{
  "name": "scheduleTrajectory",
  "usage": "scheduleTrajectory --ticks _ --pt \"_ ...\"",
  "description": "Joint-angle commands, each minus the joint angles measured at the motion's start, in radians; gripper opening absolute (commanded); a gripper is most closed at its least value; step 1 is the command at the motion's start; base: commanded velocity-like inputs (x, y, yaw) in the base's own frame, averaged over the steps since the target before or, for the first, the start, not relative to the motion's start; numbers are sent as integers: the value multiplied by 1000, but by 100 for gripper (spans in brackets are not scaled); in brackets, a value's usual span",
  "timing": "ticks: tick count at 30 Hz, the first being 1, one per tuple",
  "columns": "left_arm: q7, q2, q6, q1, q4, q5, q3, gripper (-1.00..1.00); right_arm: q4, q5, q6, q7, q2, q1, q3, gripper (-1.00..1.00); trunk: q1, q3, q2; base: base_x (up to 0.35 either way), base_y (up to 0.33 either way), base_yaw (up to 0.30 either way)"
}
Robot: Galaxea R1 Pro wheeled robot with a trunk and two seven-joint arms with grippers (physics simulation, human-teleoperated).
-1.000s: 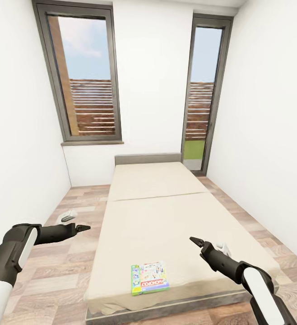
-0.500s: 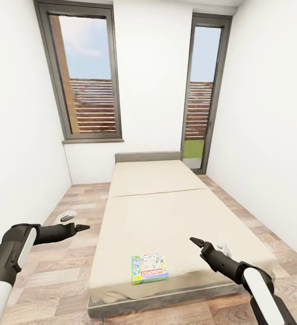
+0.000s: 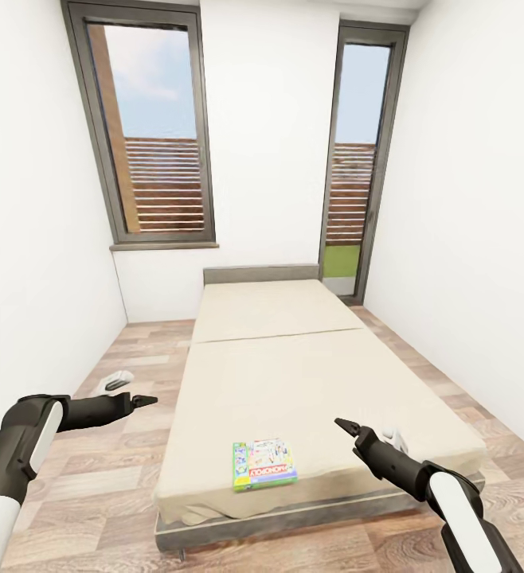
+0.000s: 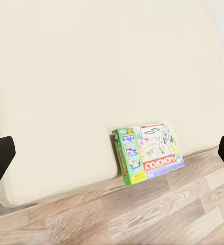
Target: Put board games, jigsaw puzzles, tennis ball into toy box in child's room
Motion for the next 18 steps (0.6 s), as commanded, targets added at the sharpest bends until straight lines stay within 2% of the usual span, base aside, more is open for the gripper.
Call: scheduleTrajectory --ticks 1,13,15,18 --pt "1 0 7 -1 0 7 1 100 -1 -3 5 -2 0 -1 -1 100 0 -1 -1 -2 0 0" --pt "-3 1 7 -1 0 9 3 100 -1 -2 5 -2 0 -1 -1 100 0 -1 -1 0 0 0" --pt "-4 1 6 -1 0 9 9 100 -1 -2 5 -2 0 -1 -2 100 0 -1 -1 -32 0 0" --pt "-5 2 6 -1 0 9 43 100 -1 -2 5 -2 0 -1 -2 100 0 -1 -1 -183 0 0"
